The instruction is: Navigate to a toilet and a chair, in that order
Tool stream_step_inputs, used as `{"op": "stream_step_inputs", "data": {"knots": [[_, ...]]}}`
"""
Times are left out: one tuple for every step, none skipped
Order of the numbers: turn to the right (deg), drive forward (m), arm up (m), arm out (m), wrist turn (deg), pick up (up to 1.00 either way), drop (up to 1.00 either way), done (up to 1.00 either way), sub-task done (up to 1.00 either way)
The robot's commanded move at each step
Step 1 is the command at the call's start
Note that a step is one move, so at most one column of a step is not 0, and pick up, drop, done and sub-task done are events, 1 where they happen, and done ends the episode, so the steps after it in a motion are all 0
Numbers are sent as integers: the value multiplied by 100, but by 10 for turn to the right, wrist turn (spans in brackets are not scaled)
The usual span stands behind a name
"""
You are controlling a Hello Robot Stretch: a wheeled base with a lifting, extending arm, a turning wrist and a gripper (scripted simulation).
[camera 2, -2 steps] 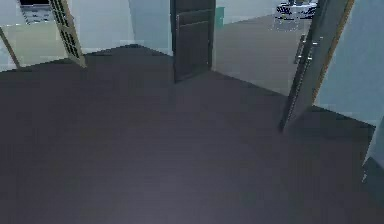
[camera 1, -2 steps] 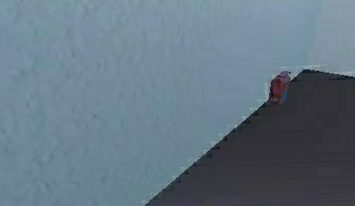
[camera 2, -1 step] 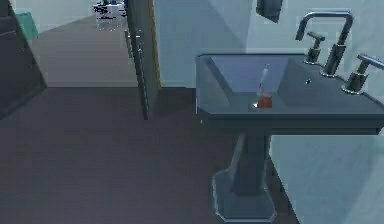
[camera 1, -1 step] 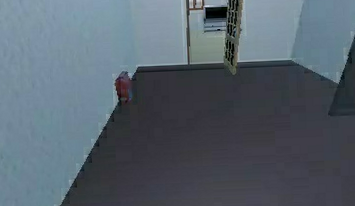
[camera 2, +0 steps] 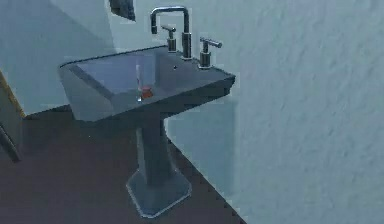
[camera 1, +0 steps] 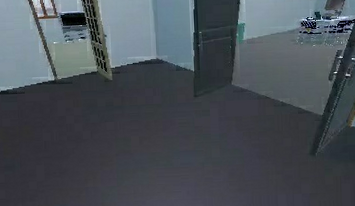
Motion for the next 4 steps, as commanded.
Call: {"op": "stream_step_inputs", "data": {"knots": [[0,25,0,0,0,0,0,0,0],[-450,0,0,0,0,0,0,0,0],[-450,0,0,0,0,0,0,0,0],[-450,0,0,0,0,0,0,0,0]]}}
